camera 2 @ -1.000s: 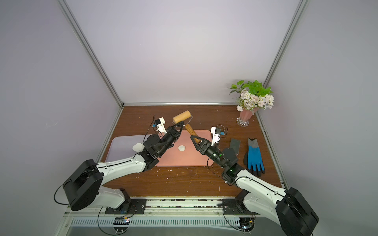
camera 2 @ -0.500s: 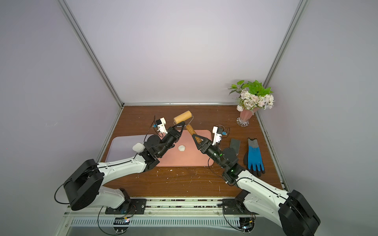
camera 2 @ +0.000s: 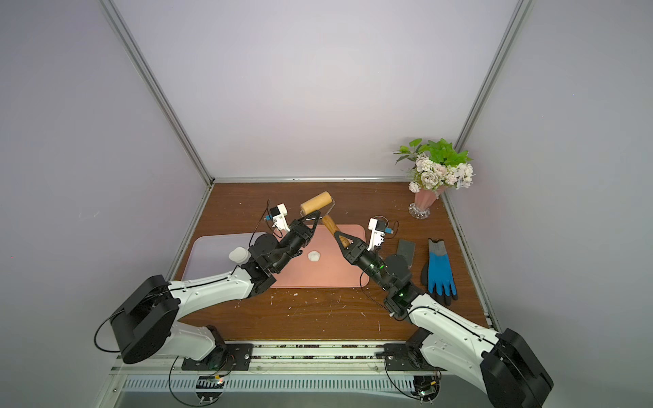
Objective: Roll out the dumpling wrappers from the dough
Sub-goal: Adjust the work surface at the center of the board.
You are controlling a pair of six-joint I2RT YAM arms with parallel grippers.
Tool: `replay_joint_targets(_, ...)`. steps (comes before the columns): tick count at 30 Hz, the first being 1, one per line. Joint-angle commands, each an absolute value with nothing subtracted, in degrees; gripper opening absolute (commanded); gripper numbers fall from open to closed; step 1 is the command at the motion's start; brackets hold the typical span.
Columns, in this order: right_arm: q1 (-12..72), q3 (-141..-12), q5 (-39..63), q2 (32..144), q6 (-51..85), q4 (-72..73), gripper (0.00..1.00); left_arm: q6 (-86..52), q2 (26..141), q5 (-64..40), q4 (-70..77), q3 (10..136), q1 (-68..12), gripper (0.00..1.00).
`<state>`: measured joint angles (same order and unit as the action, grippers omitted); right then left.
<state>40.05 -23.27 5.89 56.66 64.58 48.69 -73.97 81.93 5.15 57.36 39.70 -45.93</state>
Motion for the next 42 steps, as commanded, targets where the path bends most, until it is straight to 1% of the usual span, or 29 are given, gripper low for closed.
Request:
replay_joint_targets(1, 39.53, -26.54, 5.36, 55.90, 64.27, 50.72, 0.17, -73.56, 82.38, 3.62, 60.58, 40.99, -46.71, 0.00)
replay_joint_targets(6, 38.27, -26.72, 5.57, 55.26, 63.55, 47.52, 0.02, -73.38, 82.02, 3.74, 60.52, 40.28, -46.71, 0.00)
replay_joint_targets(7, 37.93, -26.84, 5.94, 55.05, 63.18, 46.63, 0.01, -73.41, 81.93, 3.84, 60.51, 39.81, -46.71, 0.01)
replay_joint_targets(10, 37.30, -27.32, 6.55, 54.11, 61.82, 42.40, 0.01, -73.30, 81.74, 3.50, 60.55, 39.04, -46.67, 0.00)
replay_joint_targets(18, 37.03, -26.37, 8.64, 53.66, 62.32, 42.16, 0.00, -74.17, 82.79, 1.98, 60.49, 39.18, -46.70, 0.00)
replay_joint_targets(19, 37.07, -26.28, 8.69, 53.50, 62.24, 42.10, 0.00, -74.14, 82.75, 1.81, 60.47, 39.30, -46.74, 0.04)
replay_joint_targets(20, 37.09, -26.19, 8.53, 53.28, 62.24, 41.83, 0.00, -74.07, 82.79, 1.75, 60.54, 39.37, -46.74, 0.11)
replay_joint_targets(22, 36.91, -26.51, 7.92, 52.34, 61.23, 39.96, 0.00, -74.10, 82.51, 1.59, 60.52, 39.17, -46.58, 0.41)
replay_joint_targets(23, 36.71, -26.84, 7.89, 52.02, 60.61, 38.65, 0.00, -74.25, 82.38, 1.58, 60.54, 38.84, -46.49, 0.53)
replay_joint_targets(24, 36.34, -27.34, 7.84, 51.52, 59.94, 36.88, 0.00, -74.42, 81.98, 1.54, 60.44, 38.25, -46.32, 0.61)
replay_joint_targets(26, 35.51, -28.19, 7.89, 50.60, 58.89, 33.55, 0.00, -74.72, 80.95, 1.30, 60.42, 36.95, -45.85, 0.71)
replay_joint_targets(29, 34.42, -30.42, 7.89, 49.47, 55.85, 26.73, 0.00, -75.41, 78.51, 0.41, 58.60, 34.14, -44.65, 0.74)
replay_joint_targets(32, 33.59, -32.74, 7.11, 48.33, 51.92, 18.74, 0.00, -73.79, 73.72, 0.21, 48.93, 32.61, -43.52, 0.74)
replay_joint_targets(37, 31.88, -36.56, 5.04, 47.07, 44.66, 5.83, 0.00, -62.81, 65.26, 6.23, 13.64, 38.00, -43.24, 0.71)
replay_joint_targets(39, 31.59, -38.12, 4.02, 47.31, 41.94, 1.83, 0.00, -59.79, 64.56, 8.98, 2.39, 40.55, -43.17, 0.70)
replay_joint_targets(42, 31.52, -39.67, 3.30, 47.87, 38.79, -1.73, 0.00, -56.94, 66.40, 13.99, -12.62, 44.78, -43.08, 0.70)
